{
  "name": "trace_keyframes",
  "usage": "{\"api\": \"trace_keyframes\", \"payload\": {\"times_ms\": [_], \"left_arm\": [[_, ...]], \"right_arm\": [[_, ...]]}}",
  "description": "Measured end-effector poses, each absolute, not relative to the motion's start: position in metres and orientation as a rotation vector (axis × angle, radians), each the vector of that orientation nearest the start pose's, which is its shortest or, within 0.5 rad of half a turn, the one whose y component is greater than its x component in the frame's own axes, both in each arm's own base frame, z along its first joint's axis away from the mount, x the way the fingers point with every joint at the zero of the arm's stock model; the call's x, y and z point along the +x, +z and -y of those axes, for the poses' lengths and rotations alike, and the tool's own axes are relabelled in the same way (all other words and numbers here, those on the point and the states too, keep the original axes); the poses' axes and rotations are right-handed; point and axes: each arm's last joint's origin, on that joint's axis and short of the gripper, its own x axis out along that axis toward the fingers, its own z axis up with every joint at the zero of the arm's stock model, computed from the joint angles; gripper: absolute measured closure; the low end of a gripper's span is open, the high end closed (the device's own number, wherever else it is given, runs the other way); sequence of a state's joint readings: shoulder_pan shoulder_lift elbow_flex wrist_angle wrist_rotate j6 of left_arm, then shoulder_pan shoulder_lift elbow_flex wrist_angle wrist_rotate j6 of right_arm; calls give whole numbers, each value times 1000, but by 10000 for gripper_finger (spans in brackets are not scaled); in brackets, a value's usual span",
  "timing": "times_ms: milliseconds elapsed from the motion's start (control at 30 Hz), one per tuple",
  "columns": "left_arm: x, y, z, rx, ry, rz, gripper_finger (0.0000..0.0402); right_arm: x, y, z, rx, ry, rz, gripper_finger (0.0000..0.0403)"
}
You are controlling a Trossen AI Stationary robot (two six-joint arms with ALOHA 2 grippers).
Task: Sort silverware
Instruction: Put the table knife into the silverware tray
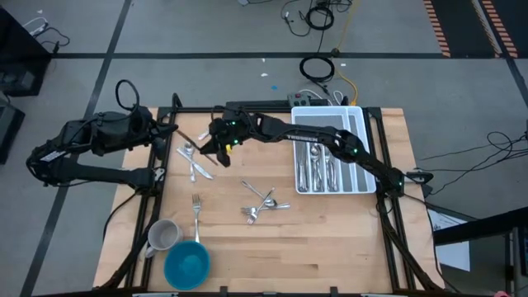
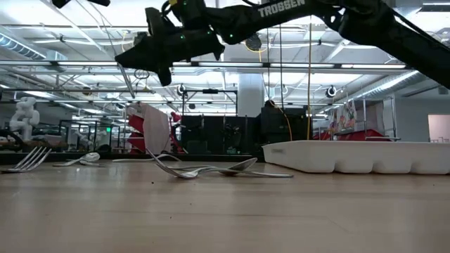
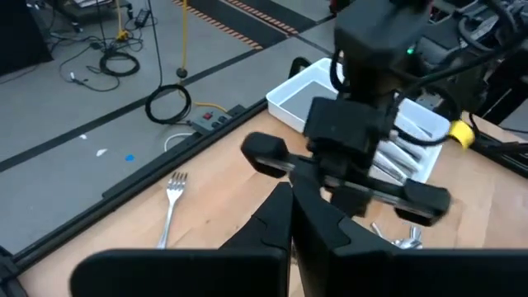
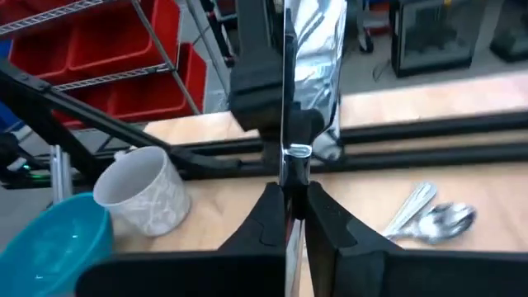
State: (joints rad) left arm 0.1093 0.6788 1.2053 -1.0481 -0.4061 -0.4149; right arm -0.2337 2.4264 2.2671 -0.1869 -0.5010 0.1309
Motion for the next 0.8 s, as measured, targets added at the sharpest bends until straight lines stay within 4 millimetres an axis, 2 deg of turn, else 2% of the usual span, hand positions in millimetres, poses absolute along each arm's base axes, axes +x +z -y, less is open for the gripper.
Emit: {"api": "trace_keyframes", "payload": {"times_ms": [100, 233, 333, 500, 633, 800], "left_arm": [[76, 397, -20, -317, 605, -408, 391], [77, 397, -20, -318, 611, -407, 391], [77, 397, -20, -333, 614, -403, 391], [77, 397, -20, -339, 613, -402, 391], [77, 397, -20, -330, 612, -405, 391], [77, 397, -20, -314, 608, -410, 391]], "right_arm": [[543, 273, 134, 233, 236, -280, 402], [530, 287, 173, 273, 183, -209, 402], [516, 288, 193, 295, 143, -284, 402], [481, 294, 216, 287, 74, -489, 402], [458, 308, 221, 269, 76, -569, 403], [423, 347, 209, 234, 110, -633, 403]]}}
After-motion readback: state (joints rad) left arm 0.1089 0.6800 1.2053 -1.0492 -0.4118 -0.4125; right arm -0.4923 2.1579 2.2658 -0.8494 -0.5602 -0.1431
